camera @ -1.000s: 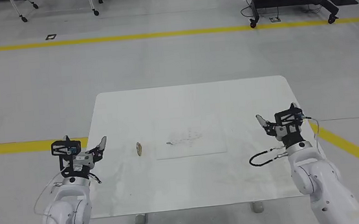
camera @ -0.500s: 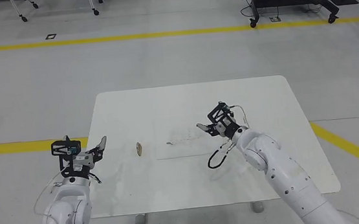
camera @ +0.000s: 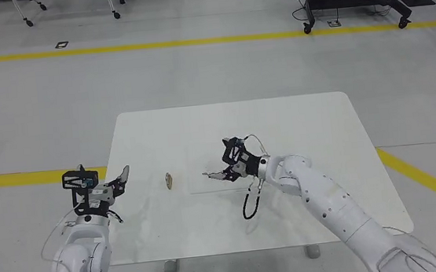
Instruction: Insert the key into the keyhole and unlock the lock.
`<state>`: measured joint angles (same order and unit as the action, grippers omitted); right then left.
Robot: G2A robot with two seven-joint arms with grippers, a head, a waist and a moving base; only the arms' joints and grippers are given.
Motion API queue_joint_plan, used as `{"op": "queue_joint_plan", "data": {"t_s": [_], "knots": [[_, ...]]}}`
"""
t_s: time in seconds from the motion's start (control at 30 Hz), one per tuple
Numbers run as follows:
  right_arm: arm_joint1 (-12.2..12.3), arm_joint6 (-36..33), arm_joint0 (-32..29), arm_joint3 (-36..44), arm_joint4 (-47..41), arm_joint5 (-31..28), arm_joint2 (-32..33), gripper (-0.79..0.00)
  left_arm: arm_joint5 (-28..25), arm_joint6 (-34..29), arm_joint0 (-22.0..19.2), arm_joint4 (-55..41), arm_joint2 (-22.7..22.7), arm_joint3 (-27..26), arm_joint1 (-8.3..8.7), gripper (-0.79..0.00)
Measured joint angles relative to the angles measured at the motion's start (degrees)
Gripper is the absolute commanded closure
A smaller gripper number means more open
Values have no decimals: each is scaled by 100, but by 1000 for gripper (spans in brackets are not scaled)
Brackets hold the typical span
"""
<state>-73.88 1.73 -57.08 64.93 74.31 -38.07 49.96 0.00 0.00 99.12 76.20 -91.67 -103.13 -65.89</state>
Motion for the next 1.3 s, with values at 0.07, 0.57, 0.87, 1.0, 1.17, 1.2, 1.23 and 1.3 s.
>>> {"op": "queue_joint_plan", "data": {"t_s": [0.07, 0.57, 0.87, 1.0, 1.17, 1.2, 1.23, 1.3], "knots": [[-55, 70, 247, -320, 156, -318, -185, -785, 0, 0, 0, 0, 0, 0, 0, -785], [-659, 686, 1288, -2049, 942, -496, -1392, -317, 0, 0, 0, 0, 0, 0, 0, -785], [-1077, 697, 1657, -2888, 960, -210, -1783, -163, 0, 0, 0, 0, 0, 0, 0, -785], [-1215, 742, 1767, -3167, 973, -146, -1879, 0, 0, 0, 0, 0, 0, 0, 0, -785], [-1345, 868, 1883, -3437, 1056, -116, -1976, 0, 0, 0, 0, 0, 0, 0, 0, -785], [-1363, 878, 1900, -3477, 1072, -93, -1987, 0, 0, 0, 0, 0, 0, 0, 0, -785], [-1379, 892, 1913, -3506, 1084, -78, -1997, 0, 0, 0, 0, 0, 0, 0, 0, -785], [-1405, 977, 1939, -3550, 1108, -84, -2009, 0, 0, 0, 0, 0, 0, 0, 0, -785]]}}
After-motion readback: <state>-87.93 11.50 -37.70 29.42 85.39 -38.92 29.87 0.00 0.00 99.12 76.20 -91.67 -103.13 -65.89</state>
